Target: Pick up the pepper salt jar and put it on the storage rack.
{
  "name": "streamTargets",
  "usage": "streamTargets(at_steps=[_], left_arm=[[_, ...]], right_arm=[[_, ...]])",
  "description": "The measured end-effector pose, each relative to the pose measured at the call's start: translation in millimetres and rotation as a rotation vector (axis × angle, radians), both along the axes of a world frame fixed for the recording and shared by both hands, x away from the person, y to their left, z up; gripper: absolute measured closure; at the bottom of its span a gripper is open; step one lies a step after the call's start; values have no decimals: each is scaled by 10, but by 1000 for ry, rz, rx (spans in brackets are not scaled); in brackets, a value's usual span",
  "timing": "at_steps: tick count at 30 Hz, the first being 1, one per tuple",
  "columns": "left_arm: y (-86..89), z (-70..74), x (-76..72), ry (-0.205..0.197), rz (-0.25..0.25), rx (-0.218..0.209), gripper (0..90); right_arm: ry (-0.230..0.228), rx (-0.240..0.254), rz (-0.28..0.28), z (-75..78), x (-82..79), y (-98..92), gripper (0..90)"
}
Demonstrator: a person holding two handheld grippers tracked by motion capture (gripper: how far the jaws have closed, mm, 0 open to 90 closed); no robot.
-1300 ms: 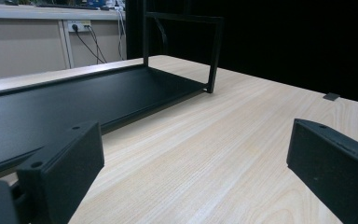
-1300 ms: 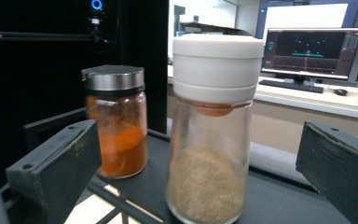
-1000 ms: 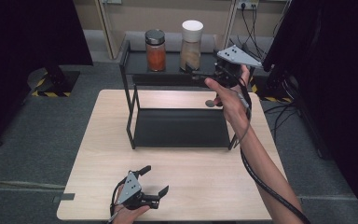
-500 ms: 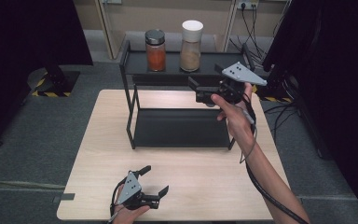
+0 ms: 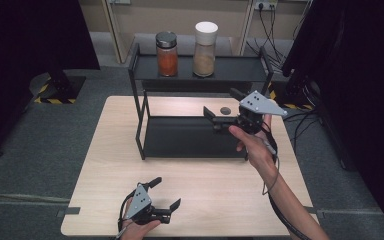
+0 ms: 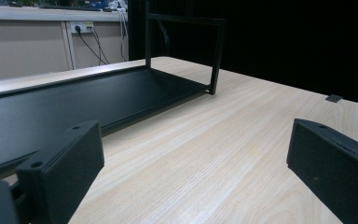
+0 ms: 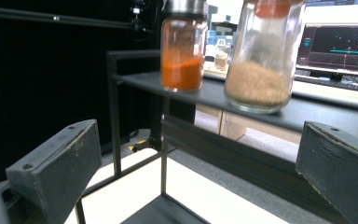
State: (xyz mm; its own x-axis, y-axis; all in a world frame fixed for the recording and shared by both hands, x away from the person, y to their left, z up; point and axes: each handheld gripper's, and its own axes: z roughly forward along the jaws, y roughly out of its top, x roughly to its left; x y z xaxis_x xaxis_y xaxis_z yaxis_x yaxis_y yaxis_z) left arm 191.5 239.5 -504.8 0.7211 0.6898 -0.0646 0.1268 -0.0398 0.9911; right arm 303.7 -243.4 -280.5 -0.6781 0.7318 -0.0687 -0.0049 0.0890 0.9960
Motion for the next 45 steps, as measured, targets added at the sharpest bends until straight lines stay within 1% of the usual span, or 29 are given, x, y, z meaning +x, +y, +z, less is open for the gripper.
streamTargets(at_steps=[3, 6, 8, 11, 15, 20, 24, 36, 40, 43, 45], left_arm=[[1, 0, 1, 0, 1, 1, 32], [1, 0, -1, 0, 2, 0, 32], [1, 0, -1, -1, 3, 0, 32], [1, -1, -3, 0, 4, -1, 32], [1, -4, -4, -1, 5, -2, 32], [9, 1, -1, -1, 9, 3, 32], [9, -1, 0, -2, 9, 3, 32], [17, -7, 3, -1, 12, -2, 32], [16, -8, 4, -1, 13, -2, 32], [18, -10, 5, 0, 14, -3, 32], [18, -10, 4, 0, 15, -4, 32]], right_arm=[[8, -8, 5, -80, -39, -21, 4], [4, -18, 4, -149, -76, -37, 4], [6, -12, 6, -192, -98, -53, 4], [2, -19, 6, -228, -127, -62, 5], [1, -14, 12, -282, -167, -82, 5], [6, -20, 22, -359, -212, -90, 6], [12, -15, 27, -429, -241, -112, 6], [35, -12, 34, -673, -322, -142, 8], [29, -12, 32, -757, -364, -139, 8], [37, -9, 40, -817, -387, -142, 8], [40, -16, 42, -852, -400, -142, 9]])
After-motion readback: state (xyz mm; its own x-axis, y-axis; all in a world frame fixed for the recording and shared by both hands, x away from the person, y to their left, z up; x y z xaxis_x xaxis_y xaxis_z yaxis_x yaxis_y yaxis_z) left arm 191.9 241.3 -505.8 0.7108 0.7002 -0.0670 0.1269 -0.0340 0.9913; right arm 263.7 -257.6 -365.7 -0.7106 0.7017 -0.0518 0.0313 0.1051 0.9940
